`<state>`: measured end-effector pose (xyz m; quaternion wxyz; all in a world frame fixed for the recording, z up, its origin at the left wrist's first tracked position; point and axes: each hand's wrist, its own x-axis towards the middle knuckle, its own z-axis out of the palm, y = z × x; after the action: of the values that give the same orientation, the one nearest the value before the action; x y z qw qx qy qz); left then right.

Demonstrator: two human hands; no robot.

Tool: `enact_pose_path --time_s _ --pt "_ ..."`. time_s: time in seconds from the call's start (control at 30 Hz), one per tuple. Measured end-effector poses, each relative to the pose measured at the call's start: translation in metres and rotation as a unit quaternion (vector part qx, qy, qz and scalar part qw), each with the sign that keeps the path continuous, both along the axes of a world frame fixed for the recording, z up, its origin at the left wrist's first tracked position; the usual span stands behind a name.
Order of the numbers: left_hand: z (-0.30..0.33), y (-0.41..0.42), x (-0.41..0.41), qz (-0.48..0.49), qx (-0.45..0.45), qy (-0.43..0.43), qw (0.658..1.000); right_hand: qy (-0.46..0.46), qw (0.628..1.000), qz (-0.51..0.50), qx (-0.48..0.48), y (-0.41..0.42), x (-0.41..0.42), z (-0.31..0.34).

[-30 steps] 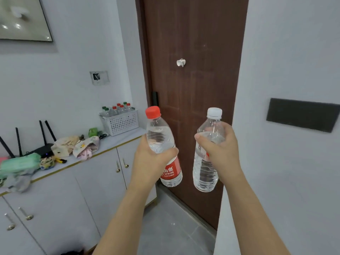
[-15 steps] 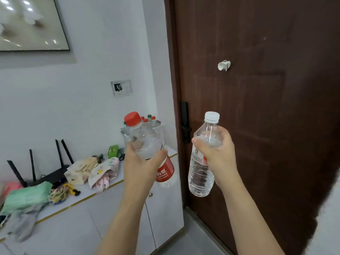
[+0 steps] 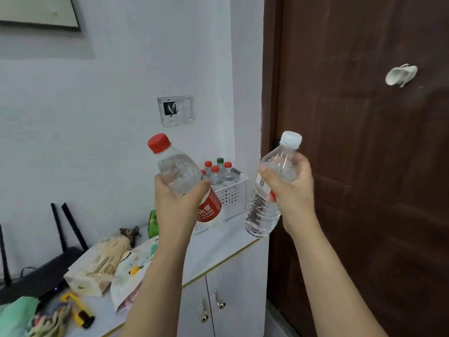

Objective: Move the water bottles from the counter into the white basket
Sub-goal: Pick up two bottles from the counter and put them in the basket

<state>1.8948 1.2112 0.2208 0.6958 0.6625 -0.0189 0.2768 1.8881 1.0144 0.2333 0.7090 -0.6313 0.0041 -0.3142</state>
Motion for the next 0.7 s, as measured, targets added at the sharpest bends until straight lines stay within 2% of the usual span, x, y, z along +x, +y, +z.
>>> enact_pose_path --time_s 0.3,0.4,0.53,0.7 --pt "-0.021 0.018 0.129 0.041 -0.065 0.004 0.997 -0.006 1.0 0.005 0.022 0.024 0.136 -0.028" --pt "-0.027 0.023 0.163 0.073 -0.051 0.018 0.996 -0.008 0.999 0.02 0.039 0.031 0.184 -0.031" --pt "-0.03 0.029 0.211 0.097 -0.029 -0.005 0.995 -0.025 0.996 0.062 0.062 0.041 0.249 -0.035" --pt "-0.05 0.033 0.246 0.1 0.014 0.024 0.995 -0.011 0.992 0.116 0.041 0.069 0.305 -0.056"
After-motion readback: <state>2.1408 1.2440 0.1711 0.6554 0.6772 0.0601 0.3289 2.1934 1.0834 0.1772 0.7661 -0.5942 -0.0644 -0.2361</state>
